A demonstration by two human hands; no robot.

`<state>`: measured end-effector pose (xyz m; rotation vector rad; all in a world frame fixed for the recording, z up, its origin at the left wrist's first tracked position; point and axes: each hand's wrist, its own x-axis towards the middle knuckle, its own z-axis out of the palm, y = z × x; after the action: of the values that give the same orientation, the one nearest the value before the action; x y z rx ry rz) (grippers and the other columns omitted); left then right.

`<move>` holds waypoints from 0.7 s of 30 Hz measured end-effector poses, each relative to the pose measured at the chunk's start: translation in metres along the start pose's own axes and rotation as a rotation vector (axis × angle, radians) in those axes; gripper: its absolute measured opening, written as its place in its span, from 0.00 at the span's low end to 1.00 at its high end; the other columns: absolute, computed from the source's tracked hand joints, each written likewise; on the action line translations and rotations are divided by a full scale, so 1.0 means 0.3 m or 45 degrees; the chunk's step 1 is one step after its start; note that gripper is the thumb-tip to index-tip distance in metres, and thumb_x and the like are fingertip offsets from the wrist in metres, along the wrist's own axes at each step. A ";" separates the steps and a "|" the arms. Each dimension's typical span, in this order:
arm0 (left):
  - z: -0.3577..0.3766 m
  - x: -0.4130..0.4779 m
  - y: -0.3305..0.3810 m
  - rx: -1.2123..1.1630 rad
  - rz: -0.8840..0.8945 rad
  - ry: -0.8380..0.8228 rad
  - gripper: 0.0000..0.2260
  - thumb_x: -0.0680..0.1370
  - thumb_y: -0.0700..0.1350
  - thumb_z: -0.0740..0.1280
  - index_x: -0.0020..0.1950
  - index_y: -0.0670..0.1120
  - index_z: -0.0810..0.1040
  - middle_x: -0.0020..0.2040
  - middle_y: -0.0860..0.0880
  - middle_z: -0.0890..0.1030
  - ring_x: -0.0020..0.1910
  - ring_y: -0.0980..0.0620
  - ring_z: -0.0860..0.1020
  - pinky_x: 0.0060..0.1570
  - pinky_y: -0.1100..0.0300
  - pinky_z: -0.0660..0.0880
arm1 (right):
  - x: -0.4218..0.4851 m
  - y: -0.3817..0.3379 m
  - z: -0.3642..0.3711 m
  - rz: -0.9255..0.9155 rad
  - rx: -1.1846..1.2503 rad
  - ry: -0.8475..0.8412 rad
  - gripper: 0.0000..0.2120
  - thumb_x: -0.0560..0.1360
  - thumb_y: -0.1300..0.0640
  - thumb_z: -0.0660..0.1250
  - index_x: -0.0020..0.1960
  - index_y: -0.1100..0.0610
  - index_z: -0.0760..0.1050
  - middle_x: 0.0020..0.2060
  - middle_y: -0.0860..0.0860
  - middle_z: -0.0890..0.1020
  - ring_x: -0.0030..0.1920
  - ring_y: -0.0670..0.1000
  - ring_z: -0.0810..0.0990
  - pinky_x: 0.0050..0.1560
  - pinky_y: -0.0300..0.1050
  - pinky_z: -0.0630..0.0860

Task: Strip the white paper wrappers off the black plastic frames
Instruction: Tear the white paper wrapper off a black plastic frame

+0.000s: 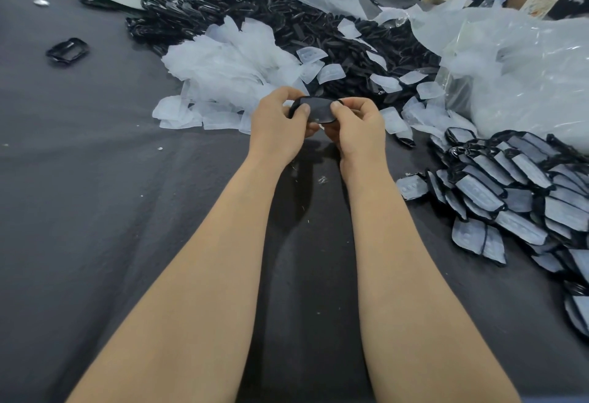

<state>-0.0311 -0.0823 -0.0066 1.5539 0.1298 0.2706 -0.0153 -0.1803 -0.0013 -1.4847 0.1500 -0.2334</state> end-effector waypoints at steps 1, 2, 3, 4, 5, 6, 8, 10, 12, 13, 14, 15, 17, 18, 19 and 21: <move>0.001 0.000 0.000 0.008 0.003 0.001 0.05 0.80 0.37 0.61 0.52 0.46 0.73 0.43 0.45 0.81 0.30 0.60 0.81 0.39 0.67 0.80 | 0.001 0.000 0.000 0.020 0.020 0.002 0.09 0.77 0.66 0.63 0.41 0.55 0.71 0.40 0.53 0.77 0.42 0.51 0.77 0.38 0.38 0.76; 0.002 -0.001 0.001 0.019 0.008 0.005 0.05 0.80 0.37 0.61 0.52 0.46 0.73 0.43 0.45 0.81 0.30 0.60 0.81 0.38 0.67 0.79 | 0.001 0.000 0.000 0.030 0.026 0.004 0.09 0.77 0.65 0.63 0.41 0.55 0.71 0.39 0.52 0.77 0.42 0.51 0.77 0.38 0.37 0.76; 0.003 -0.002 0.001 0.027 0.012 0.011 0.05 0.80 0.37 0.61 0.52 0.46 0.73 0.43 0.45 0.81 0.30 0.60 0.81 0.38 0.67 0.79 | 0.001 0.001 0.000 0.028 0.017 0.004 0.08 0.77 0.65 0.63 0.41 0.55 0.71 0.39 0.52 0.77 0.41 0.50 0.78 0.37 0.37 0.76; 0.003 -0.001 0.000 0.026 0.010 0.020 0.05 0.80 0.37 0.61 0.52 0.46 0.72 0.43 0.44 0.81 0.30 0.59 0.81 0.38 0.67 0.79 | 0.000 0.001 0.001 0.017 -0.006 -0.003 0.08 0.78 0.64 0.63 0.42 0.54 0.72 0.40 0.51 0.77 0.40 0.49 0.78 0.37 0.36 0.76; 0.003 0.001 -0.002 0.020 0.002 0.032 0.05 0.80 0.37 0.61 0.52 0.45 0.72 0.44 0.44 0.81 0.30 0.59 0.81 0.39 0.66 0.80 | -0.001 0.003 0.002 -0.001 -0.043 -0.019 0.06 0.78 0.63 0.64 0.43 0.54 0.72 0.40 0.51 0.78 0.39 0.49 0.78 0.36 0.36 0.76; 0.002 0.003 -0.003 0.017 -0.010 0.045 0.04 0.80 0.37 0.61 0.52 0.45 0.72 0.45 0.43 0.81 0.31 0.58 0.82 0.41 0.64 0.80 | -0.003 0.005 0.003 -0.025 -0.095 -0.044 0.05 0.78 0.62 0.64 0.45 0.54 0.72 0.41 0.52 0.78 0.39 0.48 0.79 0.36 0.36 0.77; -0.001 0.006 -0.006 0.035 -0.030 0.072 0.04 0.81 0.38 0.61 0.52 0.45 0.72 0.45 0.43 0.81 0.32 0.56 0.81 0.43 0.62 0.81 | -0.007 0.014 0.006 -0.089 -0.244 -0.088 0.05 0.77 0.62 0.65 0.49 0.54 0.71 0.44 0.56 0.80 0.40 0.51 0.81 0.41 0.41 0.79; -0.003 0.004 -0.007 0.044 -0.018 0.085 0.03 0.81 0.38 0.61 0.52 0.45 0.72 0.45 0.42 0.81 0.33 0.55 0.81 0.40 0.64 0.80 | -0.013 0.019 0.007 -0.146 -0.341 -0.084 0.06 0.77 0.62 0.65 0.51 0.54 0.70 0.44 0.59 0.80 0.42 0.55 0.81 0.48 0.50 0.80; -0.002 -0.001 -0.008 0.088 0.024 0.087 0.04 0.80 0.39 0.62 0.52 0.46 0.73 0.47 0.42 0.82 0.34 0.55 0.82 0.37 0.65 0.79 | -0.017 0.018 0.004 -0.179 -0.366 -0.050 0.07 0.76 0.62 0.66 0.50 0.53 0.70 0.44 0.58 0.80 0.42 0.56 0.81 0.52 0.55 0.79; -0.001 -0.002 -0.010 0.126 0.050 0.078 0.04 0.80 0.40 0.63 0.52 0.47 0.73 0.48 0.42 0.82 0.35 0.54 0.82 0.39 0.64 0.79 | -0.019 0.017 0.001 -0.186 -0.371 -0.036 0.07 0.76 0.62 0.66 0.49 0.52 0.70 0.43 0.57 0.80 0.41 0.54 0.82 0.52 0.56 0.79; -0.001 -0.004 -0.011 0.161 0.073 0.064 0.04 0.79 0.41 0.64 0.53 0.48 0.74 0.47 0.42 0.82 0.35 0.55 0.82 0.41 0.62 0.80 | -0.019 0.016 -0.002 -0.185 -0.364 -0.027 0.07 0.76 0.62 0.66 0.49 0.52 0.70 0.42 0.56 0.80 0.39 0.52 0.81 0.52 0.56 0.79; -0.002 -0.005 -0.012 0.180 0.089 0.046 0.06 0.78 0.42 0.66 0.54 0.49 0.73 0.45 0.44 0.82 0.34 0.57 0.81 0.40 0.63 0.79 | -0.017 0.016 -0.005 -0.179 -0.351 -0.024 0.07 0.77 0.61 0.66 0.49 0.52 0.70 0.41 0.55 0.80 0.37 0.50 0.81 0.52 0.56 0.79; -0.002 -0.006 -0.014 0.212 0.101 0.024 0.08 0.77 0.41 0.67 0.54 0.50 0.72 0.44 0.45 0.82 0.35 0.57 0.80 0.41 0.65 0.78 | -0.014 0.017 -0.008 -0.164 -0.323 -0.029 0.06 0.77 0.61 0.66 0.51 0.54 0.70 0.40 0.54 0.80 0.35 0.47 0.80 0.52 0.55 0.80; -0.003 -0.004 -0.014 0.226 0.096 0.028 0.08 0.77 0.41 0.67 0.54 0.50 0.72 0.46 0.45 0.82 0.38 0.55 0.81 0.44 0.63 0.79 | -0.014 0.017 -0.007 -0.154 -0.312 -0.037 0.07 0.77 0.61 0.66 0.52 0.55 0.70 0.40 0.54 0.79 0.34 0.47 0.80 0.51 0.54 0.80; -0.004 -0.003 -0.013 0.220 0.085 0.040 0.08 0.78 0.40 0.66 0.54 0.50 0.72 0.48 0.44 0.82 0.40 0.53 0.81 0.46 0.61 0.79 | -0.014 0.016 -0.006 -0.144 -0.298 -0.050 0.07 0.77 0.61 0.66 0.53 0.55 0.71 0.40 0.54 0.79 0.34 0.46 0.80 0.51 0.53 0.80; -0.007 -0.001 -0.011 0.166 0.062 0.063 0.08 0.78 0.39 0.65 0.53 0.51 0.71 0.49 0.43 0.82 0.35 0.57 0.80 0.43 0.63 0.79 | -0.017 0.014 -0.001 -0.134 -0.290 -0.090 0.09 0.76 0.61 0.67 0.54 0.56 0.70 0.41 0.54 0.79 0.35 0.47 0.80 0.51 0.52 0.81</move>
<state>-0.0316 -0.0804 -0.0098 1.6818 0.1510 0.3453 -0.0201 -0.1791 -0.0058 -1.7272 0.0417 -0.2545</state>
